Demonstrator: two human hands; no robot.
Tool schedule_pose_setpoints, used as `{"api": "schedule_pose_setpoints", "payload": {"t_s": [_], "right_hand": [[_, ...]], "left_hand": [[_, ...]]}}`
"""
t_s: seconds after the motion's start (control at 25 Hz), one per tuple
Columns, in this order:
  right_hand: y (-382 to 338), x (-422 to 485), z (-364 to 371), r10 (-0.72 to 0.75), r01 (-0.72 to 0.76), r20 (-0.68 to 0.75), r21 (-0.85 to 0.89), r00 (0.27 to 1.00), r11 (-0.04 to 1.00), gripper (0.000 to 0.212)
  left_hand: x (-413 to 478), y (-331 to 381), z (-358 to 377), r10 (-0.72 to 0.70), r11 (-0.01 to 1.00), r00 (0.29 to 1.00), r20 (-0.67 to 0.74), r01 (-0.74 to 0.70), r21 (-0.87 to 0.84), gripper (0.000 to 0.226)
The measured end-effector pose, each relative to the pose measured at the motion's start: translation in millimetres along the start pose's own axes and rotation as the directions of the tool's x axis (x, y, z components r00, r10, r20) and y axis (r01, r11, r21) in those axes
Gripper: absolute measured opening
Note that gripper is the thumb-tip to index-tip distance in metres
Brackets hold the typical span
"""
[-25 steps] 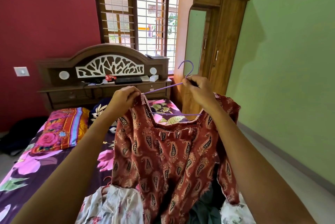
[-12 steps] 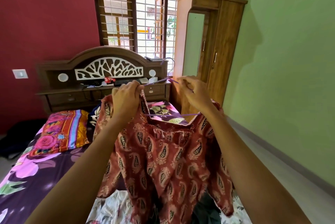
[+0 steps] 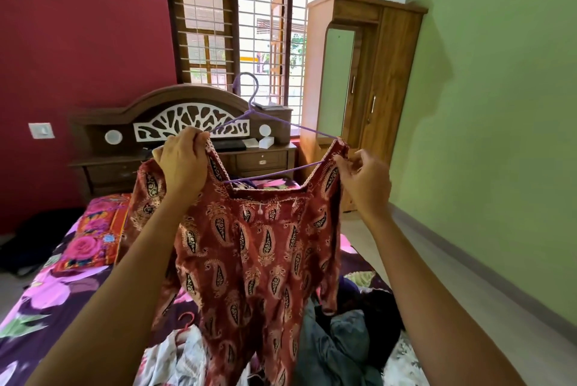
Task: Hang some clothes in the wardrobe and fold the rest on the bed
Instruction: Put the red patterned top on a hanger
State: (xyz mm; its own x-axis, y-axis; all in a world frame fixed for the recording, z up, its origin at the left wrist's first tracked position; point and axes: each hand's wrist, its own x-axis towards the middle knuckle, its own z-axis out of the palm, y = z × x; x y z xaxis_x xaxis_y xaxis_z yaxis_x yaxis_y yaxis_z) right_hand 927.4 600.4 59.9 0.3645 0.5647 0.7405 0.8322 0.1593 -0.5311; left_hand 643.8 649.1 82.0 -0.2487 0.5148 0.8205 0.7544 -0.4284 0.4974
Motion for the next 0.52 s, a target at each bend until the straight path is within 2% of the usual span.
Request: {"api": "schedule_pose_setpoints", "payload": {"t_s": [0.12,0.24,0.4,0.44,0.52], "right_hand": [[-21.4,2.0,-3.1,0.012,-0.012,0.013,0.003,1.000,1.000,0.036],[-29.5,8.6,-8.5,0.085,-0.088,0.052,0.042,0.995,0.995,0.018],[-33.6,20.2,-20.2,0.098,-0.096,-0.019,0.092,0.995,0.991,0.014],[-37.9,25.2,-21.4,0.094,-0.095,0.008,0.112,0.995,0.989,0.013],[-49.0,35.6,-20.0,0.094,-0.123,0.181,0.157,0.979,0.980,0.008]], "left_hand": [[-1.4,2.7,-3.4,0.020,0.999,1.000,-0.004,-0.020,-0.030,0.027],[-4.3,-1.6,-7.3,0.087,0.995,0.996,-0.003,-0.087,-0.058,0.026],[-10.0,-11.9,-14.8,0.229,0.973,0.973,0.032,-0.229,-0.002,0.025],[-14.1,-12.1,-13.1,0.265,0.964,0.963,0.050,-0.266,0.015,0.025],[-24.2,-9.0,-5.3,0.281,0.958,0.958,0.063,-0.283,0.034,0.025]]}}
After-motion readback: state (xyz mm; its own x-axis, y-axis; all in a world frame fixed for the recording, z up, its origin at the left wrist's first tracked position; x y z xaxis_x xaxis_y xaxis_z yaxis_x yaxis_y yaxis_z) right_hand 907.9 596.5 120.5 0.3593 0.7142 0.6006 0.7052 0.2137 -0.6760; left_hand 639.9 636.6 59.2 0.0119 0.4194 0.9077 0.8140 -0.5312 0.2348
